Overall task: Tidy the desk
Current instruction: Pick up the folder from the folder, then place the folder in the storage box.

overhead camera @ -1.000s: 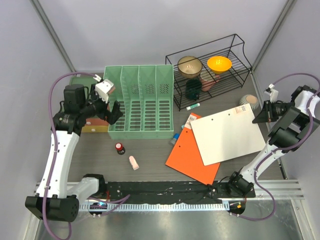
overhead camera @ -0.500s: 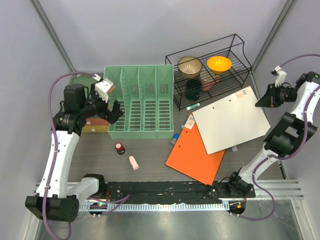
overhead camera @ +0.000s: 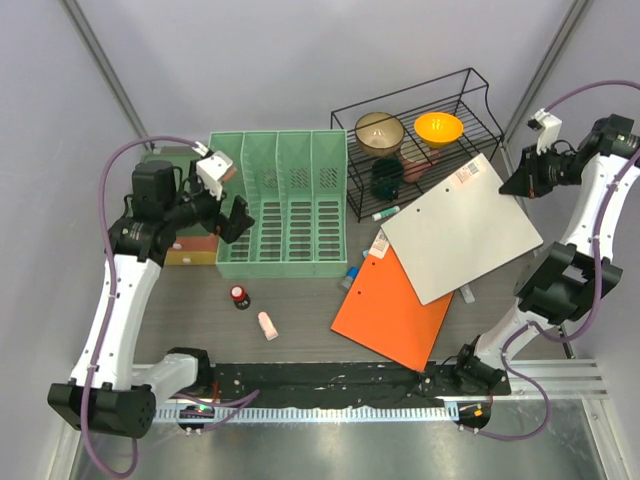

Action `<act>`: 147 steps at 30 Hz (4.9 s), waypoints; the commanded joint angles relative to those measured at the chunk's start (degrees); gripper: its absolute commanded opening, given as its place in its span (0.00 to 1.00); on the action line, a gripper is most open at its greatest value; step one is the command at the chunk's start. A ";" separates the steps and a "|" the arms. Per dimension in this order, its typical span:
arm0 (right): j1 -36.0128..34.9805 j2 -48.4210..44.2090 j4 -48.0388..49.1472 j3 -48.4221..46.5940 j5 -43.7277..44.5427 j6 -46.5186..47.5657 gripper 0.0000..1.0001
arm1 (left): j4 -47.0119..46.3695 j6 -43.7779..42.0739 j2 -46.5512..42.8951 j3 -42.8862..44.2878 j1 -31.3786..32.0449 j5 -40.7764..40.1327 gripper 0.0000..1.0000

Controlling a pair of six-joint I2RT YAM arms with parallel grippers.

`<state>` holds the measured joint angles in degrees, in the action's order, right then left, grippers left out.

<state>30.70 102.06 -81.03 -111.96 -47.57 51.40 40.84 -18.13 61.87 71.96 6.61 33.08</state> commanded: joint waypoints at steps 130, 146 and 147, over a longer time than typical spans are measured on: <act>-43.18 -25.78 -5.01 -12.57 8.11 -17.55 0.61 | -31.43 20.24 23.31 14.45 22.57 32.75 0.00; -43.18 -28.76 6.59 -8.63 20.15 -28.63 0.86 | -26.61 22.43 6.17 5.38 12.55 -3.36 0.00; -43.18 -29.11 6.85 -8.28 20.85 -28.81 0.86 | -26.17 23.13 5.38 5.12 12.20 -4.85 0.00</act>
<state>-12.25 74.89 -76.42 -121.54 -30.44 26.06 16.82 1.78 72.14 77.28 20.36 40.97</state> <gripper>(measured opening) 0.858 0.294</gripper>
